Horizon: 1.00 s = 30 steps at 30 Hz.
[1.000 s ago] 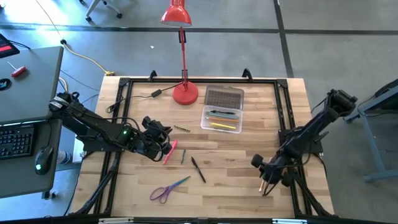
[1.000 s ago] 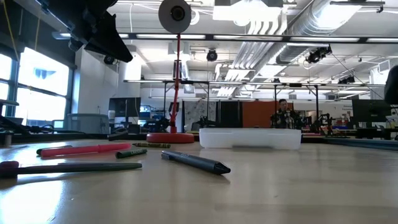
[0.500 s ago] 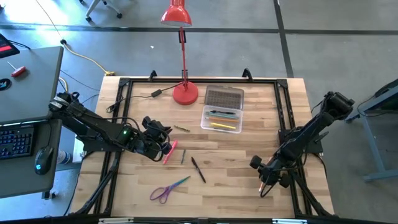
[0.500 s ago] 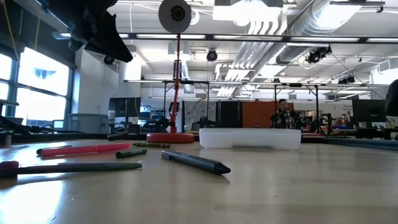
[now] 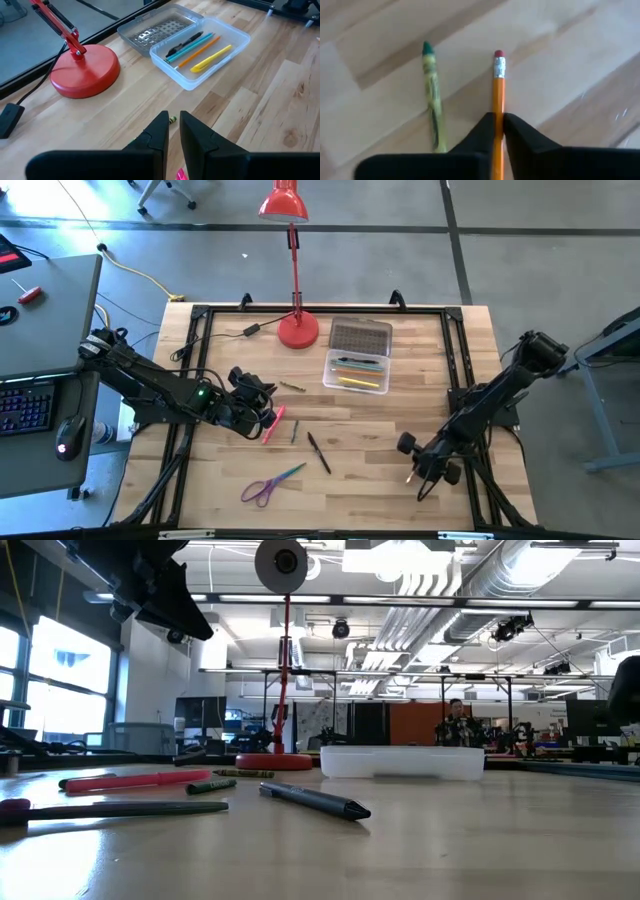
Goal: Pick & place school supplies into a supply box
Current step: Put the orange pencil into the black supply box
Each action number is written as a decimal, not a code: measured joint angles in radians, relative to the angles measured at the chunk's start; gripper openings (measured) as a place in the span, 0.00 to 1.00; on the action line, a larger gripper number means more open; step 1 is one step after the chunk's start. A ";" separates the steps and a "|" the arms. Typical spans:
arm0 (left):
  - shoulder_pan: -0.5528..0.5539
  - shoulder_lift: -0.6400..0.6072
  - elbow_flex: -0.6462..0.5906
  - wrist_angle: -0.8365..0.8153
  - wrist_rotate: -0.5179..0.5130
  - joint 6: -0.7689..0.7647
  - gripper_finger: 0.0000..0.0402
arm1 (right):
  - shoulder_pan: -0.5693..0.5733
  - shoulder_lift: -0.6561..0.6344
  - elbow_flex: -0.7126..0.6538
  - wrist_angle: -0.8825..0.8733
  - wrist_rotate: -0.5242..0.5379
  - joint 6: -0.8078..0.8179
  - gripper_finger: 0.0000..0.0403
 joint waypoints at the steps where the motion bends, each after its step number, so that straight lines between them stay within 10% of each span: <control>1: 0.000 0.000 0.000 0.000 0.000 0.000 0.20 | 0.000 0.000 0.000 0.023 0.020 -0.008 0.02; 22: 0.000 0.000 0.000 0.000 0.001 0.027 0.20 | -0.555 0.001 0.002 0.693 0.699 -0.048 0.01; 30: 0.000 0.000 0.000 -0.001 0.000 0.030 0.20 | -0.783 0.019 0.001 0.686 0.489 0.110 0.00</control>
